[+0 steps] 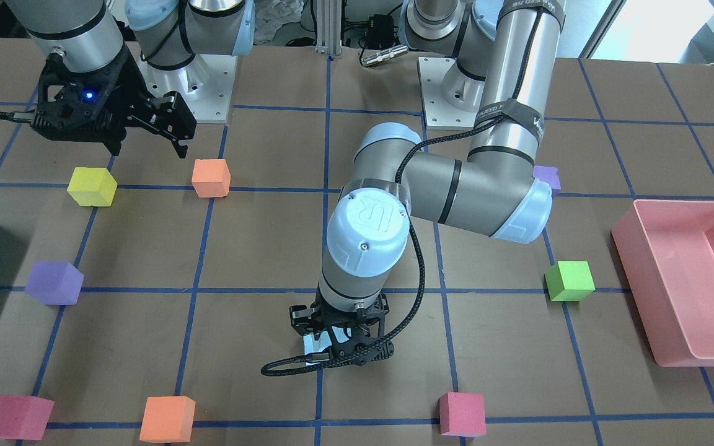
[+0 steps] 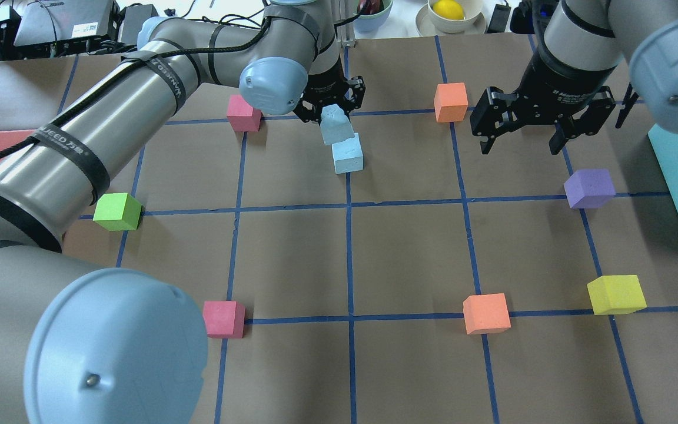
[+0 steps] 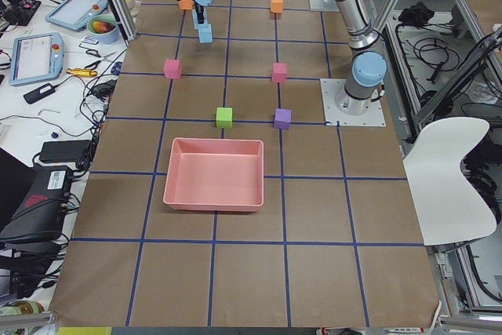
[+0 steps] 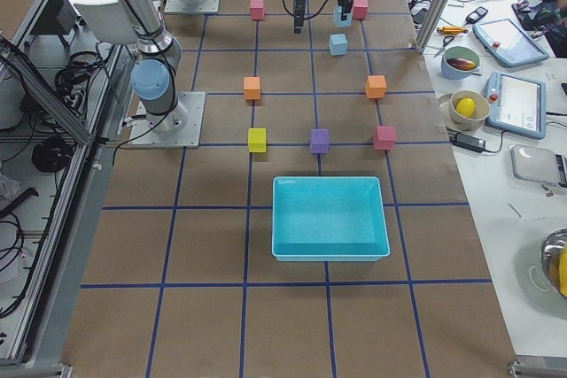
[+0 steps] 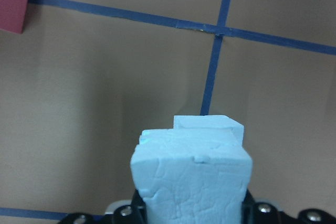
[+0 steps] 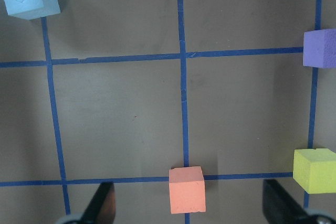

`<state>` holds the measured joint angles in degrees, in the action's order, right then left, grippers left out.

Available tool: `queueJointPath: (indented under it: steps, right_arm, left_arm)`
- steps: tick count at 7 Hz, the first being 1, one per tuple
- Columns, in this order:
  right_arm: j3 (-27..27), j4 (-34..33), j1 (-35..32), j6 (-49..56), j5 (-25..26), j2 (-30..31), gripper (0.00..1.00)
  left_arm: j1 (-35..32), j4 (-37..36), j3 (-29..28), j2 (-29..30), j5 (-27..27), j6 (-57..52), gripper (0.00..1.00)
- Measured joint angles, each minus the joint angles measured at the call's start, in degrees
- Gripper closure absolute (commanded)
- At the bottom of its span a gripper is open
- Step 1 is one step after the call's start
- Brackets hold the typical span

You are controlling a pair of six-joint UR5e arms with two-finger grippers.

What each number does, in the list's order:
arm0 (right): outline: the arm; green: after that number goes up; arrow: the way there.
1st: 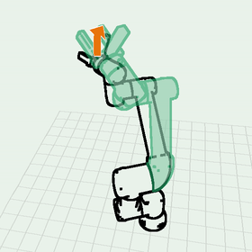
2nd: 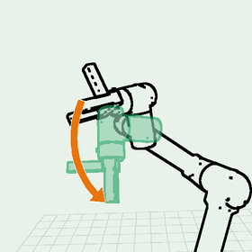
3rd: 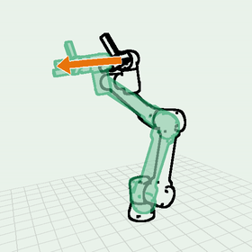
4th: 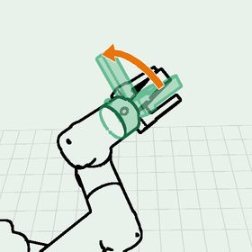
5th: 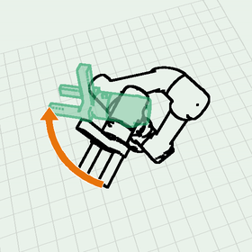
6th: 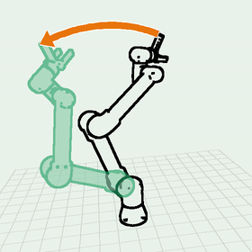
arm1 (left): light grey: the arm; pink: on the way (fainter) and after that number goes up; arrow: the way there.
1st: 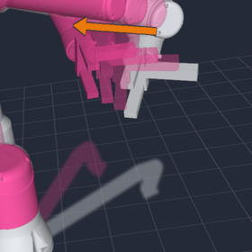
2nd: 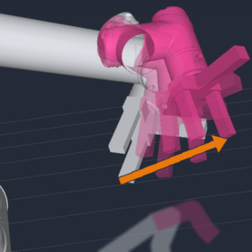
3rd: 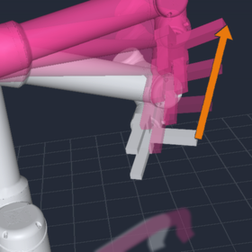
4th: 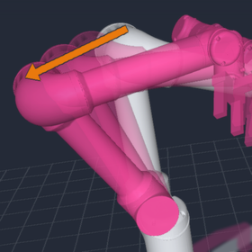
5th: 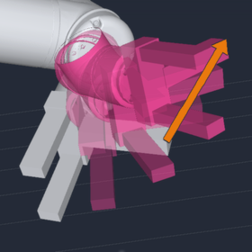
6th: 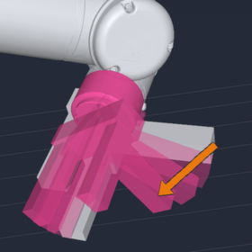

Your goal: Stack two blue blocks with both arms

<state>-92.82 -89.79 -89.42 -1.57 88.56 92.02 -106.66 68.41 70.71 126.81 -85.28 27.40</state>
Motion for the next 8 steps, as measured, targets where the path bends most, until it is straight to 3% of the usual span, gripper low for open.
queueJointPath:
  steps: [7,8]
  right_arm:
    - [-0.08,0.12,0.11,-0.26,0.06,0.17,0.0]
    - [-0.07,0.3,0.12,-0.27,0.32,0.17,0.0]
  left_arm:
    - [-1.48,1.05,-0.3,2.36,-0.54,2.54,1.0]
    - [-1.56,0.88,-0.29,2.61,-0.57,2.56,0.01]
